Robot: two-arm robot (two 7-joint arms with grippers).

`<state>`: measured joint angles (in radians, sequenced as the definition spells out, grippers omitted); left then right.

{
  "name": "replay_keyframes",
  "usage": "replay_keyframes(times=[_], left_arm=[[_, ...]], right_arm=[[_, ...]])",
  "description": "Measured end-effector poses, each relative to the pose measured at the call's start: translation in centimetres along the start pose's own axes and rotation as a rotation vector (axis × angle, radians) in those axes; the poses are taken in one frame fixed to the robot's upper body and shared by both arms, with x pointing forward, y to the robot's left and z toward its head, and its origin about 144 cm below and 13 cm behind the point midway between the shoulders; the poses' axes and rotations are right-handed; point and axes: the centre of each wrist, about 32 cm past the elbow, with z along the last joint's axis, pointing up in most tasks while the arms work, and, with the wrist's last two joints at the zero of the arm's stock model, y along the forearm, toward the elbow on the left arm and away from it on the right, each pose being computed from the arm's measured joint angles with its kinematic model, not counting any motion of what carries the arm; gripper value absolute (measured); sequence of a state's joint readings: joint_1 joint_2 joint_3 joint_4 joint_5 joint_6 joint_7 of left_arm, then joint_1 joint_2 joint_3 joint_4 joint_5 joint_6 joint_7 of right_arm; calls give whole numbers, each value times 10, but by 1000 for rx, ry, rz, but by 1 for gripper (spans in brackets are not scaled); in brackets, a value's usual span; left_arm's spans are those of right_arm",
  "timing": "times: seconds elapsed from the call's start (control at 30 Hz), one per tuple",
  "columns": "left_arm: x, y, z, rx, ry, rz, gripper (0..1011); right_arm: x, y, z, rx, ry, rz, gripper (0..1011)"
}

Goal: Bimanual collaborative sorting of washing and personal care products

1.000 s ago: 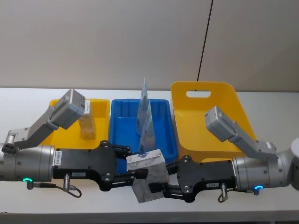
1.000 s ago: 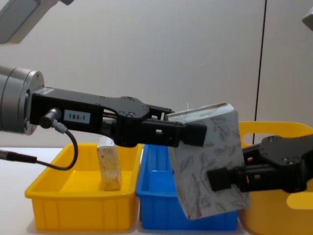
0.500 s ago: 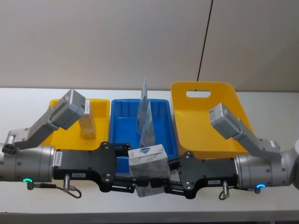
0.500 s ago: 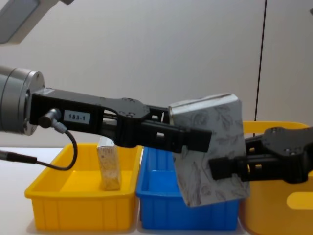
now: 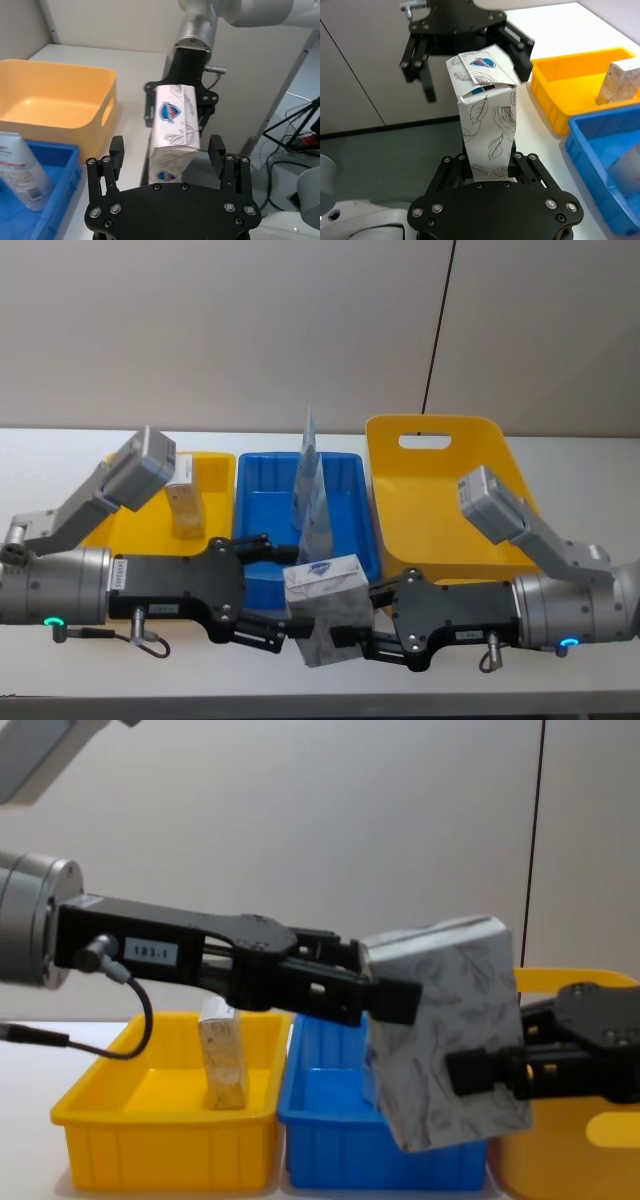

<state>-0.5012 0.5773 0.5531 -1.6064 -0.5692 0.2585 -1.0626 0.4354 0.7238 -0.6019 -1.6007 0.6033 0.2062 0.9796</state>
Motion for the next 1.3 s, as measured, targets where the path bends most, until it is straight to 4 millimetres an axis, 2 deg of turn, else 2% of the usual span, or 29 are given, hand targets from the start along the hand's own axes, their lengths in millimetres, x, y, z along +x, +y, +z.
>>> replay_keyframes(times=[0.47, 0.87, 1.3], left_arm=[[-1, 12, 0, -34, 34, 140, 1001], [-15, 15, -7, -91, 93, 305, 1001], [-26, 17, -13, -125, 138, 408, 1001]], right_arm=[[-5, -14, -7, -25, 5, -57, 316], [-12, -32, -10, -17, 14, -162, 317], [-15, -51, -10, -5, 20, -281, 316]])
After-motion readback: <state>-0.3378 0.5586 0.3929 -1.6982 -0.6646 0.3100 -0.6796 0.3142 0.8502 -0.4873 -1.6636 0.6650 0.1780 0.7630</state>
